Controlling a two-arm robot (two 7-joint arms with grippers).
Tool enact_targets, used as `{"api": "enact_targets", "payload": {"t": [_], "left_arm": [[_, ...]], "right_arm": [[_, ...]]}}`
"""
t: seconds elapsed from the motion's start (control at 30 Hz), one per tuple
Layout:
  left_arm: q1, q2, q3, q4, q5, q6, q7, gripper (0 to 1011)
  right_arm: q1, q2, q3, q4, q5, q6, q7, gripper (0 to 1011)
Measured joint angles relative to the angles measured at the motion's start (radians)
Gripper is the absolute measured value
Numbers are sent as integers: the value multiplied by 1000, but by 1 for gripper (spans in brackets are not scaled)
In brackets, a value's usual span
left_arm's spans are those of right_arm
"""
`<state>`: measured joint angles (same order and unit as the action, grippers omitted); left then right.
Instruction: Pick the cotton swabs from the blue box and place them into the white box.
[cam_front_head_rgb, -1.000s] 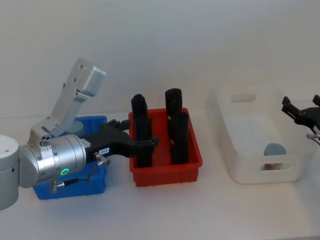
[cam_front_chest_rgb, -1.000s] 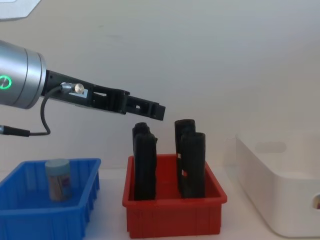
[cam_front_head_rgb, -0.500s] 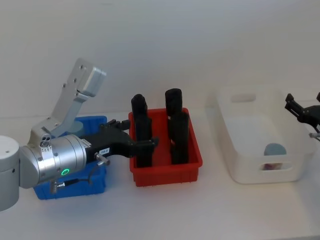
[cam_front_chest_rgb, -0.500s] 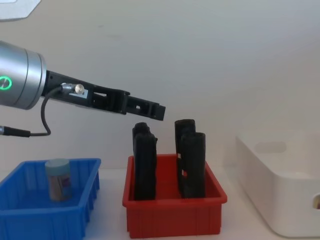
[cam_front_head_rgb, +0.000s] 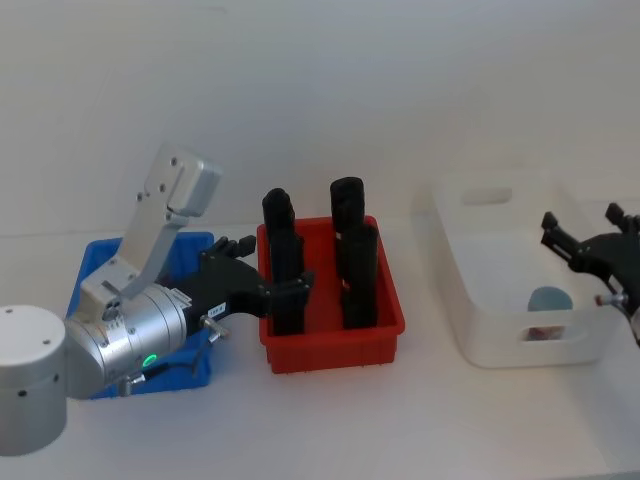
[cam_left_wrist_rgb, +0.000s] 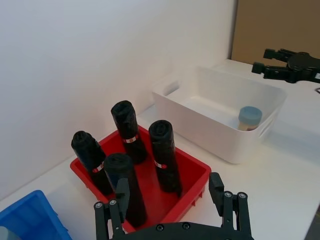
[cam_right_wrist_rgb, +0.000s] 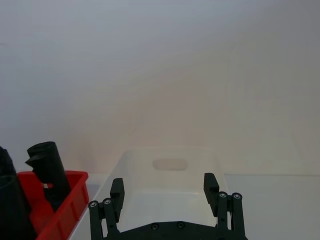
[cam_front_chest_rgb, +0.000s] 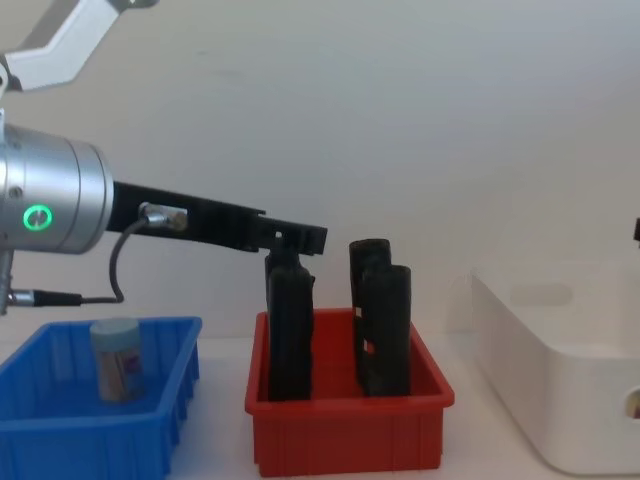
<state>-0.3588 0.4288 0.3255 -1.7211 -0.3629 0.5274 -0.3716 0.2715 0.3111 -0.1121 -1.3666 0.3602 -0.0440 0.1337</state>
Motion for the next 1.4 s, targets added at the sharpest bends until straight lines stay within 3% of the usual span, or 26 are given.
{"api": "enact_targets", "payload": {"t": [0.93,1.23,1.4], "left_arm": [[89,-35,94,70,118,-373,262,1004],[114,-44,121,89,152,-481,337,1004],[121,-47,128,95,161,-508,357,1004]], "right_arm": [[-257,25,-103,-361,-66,71,-61,1002],[-285,27,-114,-399,-73,79,-68,1002],[-286,27,-114,-400,-73,79,-68,1002]]}}
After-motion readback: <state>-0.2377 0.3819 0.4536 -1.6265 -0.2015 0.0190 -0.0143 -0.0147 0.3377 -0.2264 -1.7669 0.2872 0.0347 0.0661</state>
